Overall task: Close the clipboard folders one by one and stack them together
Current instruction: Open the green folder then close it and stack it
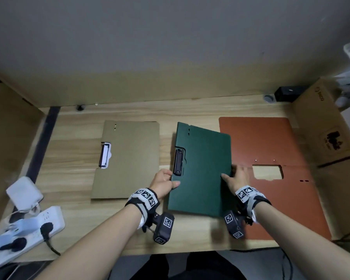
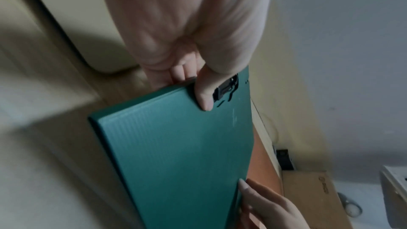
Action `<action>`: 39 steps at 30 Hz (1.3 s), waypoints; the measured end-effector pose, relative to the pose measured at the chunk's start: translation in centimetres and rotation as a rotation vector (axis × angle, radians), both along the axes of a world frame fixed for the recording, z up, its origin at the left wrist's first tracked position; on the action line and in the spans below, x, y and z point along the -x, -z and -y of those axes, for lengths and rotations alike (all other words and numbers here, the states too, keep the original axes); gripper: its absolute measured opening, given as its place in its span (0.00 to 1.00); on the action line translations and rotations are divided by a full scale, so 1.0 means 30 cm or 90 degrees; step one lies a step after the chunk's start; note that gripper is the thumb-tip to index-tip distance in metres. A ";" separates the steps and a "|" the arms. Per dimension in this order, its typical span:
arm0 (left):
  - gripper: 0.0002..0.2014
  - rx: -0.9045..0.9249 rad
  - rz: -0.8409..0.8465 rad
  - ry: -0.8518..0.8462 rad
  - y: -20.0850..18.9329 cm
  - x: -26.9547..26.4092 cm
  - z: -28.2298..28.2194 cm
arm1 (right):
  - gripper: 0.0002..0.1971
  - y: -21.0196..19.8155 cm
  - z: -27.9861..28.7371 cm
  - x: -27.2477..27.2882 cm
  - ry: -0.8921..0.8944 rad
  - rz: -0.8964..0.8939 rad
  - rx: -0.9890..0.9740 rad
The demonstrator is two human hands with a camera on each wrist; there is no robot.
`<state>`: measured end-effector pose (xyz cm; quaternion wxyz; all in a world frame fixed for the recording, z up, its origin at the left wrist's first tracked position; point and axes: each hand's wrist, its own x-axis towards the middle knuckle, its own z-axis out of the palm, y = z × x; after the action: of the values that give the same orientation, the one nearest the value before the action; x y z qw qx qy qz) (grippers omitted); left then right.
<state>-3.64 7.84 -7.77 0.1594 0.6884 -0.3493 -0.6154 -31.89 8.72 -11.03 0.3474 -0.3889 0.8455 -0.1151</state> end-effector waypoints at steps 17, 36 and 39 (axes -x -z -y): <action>0.22 0.214 0.216 -0.191 -0.085 -0.690 0.040 | 0.36 -0.051 0.221 -0.782 -0.155 0.120 0.128; 0.26 0.217 0.361 -0.096 -0.112 -0.688 0.061 | 0.39 -0.098 0.195 -0.764 -0.251 0.024 0.077; 0.26 0.252 0.328 -0.071 -0.171 -0.594 0.119 | 0.38 -0.130 0.153 -0.634 -0.216 0.004 0.084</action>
<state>14.17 4.26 -2.64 0.2301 0.7952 -0.4528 -0.3313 -12.88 4.14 -7.12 0.3385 -0.5476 0.7571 -0.1110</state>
